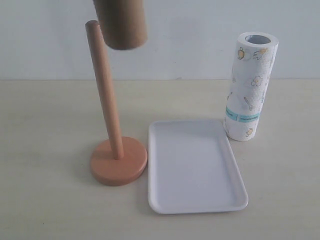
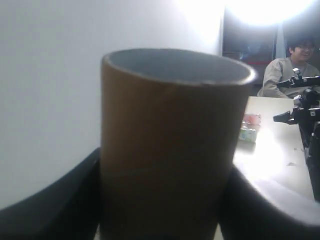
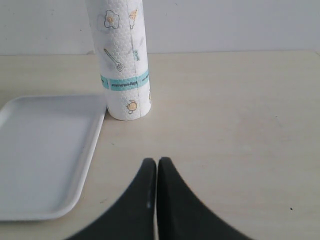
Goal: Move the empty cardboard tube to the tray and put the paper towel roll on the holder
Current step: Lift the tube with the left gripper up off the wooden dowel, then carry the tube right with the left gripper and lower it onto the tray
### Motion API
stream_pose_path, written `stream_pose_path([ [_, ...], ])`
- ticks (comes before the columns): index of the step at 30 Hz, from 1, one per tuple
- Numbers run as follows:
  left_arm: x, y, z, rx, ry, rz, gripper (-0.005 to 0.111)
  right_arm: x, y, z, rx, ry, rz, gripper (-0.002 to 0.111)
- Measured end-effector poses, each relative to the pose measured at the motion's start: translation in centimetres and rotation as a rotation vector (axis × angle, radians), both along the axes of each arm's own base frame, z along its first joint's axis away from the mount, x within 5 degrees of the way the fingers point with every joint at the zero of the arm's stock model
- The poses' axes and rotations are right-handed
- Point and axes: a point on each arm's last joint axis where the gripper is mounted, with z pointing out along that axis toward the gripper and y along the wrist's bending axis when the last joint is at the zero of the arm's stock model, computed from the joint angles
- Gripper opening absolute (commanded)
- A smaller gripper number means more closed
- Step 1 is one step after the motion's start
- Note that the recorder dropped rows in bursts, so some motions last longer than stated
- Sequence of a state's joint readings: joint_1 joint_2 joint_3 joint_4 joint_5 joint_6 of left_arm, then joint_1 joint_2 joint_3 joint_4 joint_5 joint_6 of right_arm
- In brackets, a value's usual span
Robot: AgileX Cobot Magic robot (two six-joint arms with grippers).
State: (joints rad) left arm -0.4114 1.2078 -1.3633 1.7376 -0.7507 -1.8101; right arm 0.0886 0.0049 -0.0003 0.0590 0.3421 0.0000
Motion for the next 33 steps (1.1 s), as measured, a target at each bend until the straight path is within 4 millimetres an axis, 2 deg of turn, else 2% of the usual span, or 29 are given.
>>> stream_pose_path([
  [3, 0.2, -1.3, -2.2, 0.022, 0.035, 0.025, 0.004, 0.0, 0.0, 0.0, 0.000, 0.000, 0.000, 0.000],
  [9, 0.4, -3.3, -9.1, 0.137, 0.151, 0.107, 0.004, 0.0, 0.0, 0.0, 0.000, 0.000, 0.000, 0.000],
  [13, -0.2, -5.1, -13.5, 0.197, 0.222, 0.055, 0.004, 0.0, 0.0, 0.0, 0.000, 0.000, 0.000, 0.000],
  [16, -0.3, -6.6, -16.0, 0.202, 0.272, 0.022, 0.004, 0.0, 0.0, 0.0, 0.000, 0.000, 0.000, 0.000],
  [20, 0.7, -8.3, -18.1, 0.144, 0.371, 0.038, 0.004, 0.0, 0.0, 0.0, 0.000, 0.000, 0.000, 0.000],
  [26, 3.6, -9.3, -20.8, 0.009, 0.608, 0.213, 0.004, 0.0, 0.0, 0.0, 0.002, 0.000, 0.000, 0.000],
  [33, 6.4, -10.6, -22.7, 0.026, 0.756, 0.367, 0.004, 0.0, 0.0, 0.0, 0.002, 0.000, 0.000, 0.000],
])
